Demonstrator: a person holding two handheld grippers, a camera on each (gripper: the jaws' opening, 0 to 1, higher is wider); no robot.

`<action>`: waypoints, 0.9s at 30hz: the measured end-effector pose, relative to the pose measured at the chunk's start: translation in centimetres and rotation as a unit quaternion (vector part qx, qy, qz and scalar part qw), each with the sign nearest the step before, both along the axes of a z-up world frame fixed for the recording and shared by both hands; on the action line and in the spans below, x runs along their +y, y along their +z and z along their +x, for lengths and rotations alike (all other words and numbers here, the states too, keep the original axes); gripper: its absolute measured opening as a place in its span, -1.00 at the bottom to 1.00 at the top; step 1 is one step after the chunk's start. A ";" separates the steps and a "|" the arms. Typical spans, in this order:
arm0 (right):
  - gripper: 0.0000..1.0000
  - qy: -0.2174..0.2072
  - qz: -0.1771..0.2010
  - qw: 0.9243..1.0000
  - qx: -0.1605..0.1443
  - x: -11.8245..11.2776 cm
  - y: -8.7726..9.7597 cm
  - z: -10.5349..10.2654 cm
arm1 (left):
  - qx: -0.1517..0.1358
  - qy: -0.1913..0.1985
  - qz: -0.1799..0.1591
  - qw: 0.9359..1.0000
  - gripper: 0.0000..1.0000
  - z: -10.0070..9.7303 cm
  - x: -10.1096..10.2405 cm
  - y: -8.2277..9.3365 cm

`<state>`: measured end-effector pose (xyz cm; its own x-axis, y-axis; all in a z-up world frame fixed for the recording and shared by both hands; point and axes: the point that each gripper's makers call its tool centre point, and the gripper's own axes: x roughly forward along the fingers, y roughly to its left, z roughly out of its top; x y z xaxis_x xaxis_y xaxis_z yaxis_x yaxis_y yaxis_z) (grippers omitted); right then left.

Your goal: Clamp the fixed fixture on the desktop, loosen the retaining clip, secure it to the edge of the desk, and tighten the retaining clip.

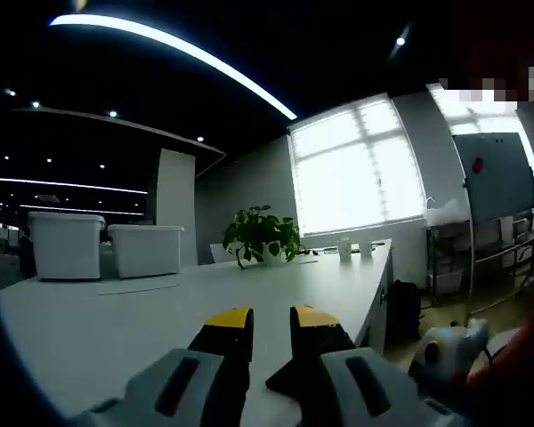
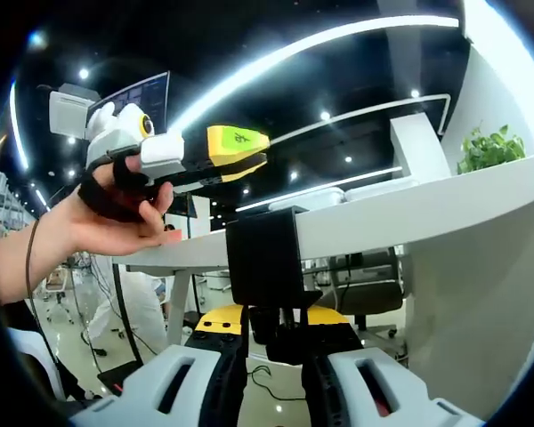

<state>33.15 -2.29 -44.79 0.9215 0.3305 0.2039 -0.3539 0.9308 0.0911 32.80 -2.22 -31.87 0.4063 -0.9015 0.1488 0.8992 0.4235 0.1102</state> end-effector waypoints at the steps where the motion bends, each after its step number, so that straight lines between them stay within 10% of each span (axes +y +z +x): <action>1: -0.57 0.000 0.001 1.000 0.000 0.0 0.0 0.0 | 0.000 -0.005 -0.001 1.000 -0.67 -0.5 -0.1 -0.1; 27: -0.57 -0.013 0.017 1.000 -0.009 -0.7 0.0 -0.3 | 0.038 -0.011 -0.011 0.999 -0.67 -3.4 -0.2 -3.8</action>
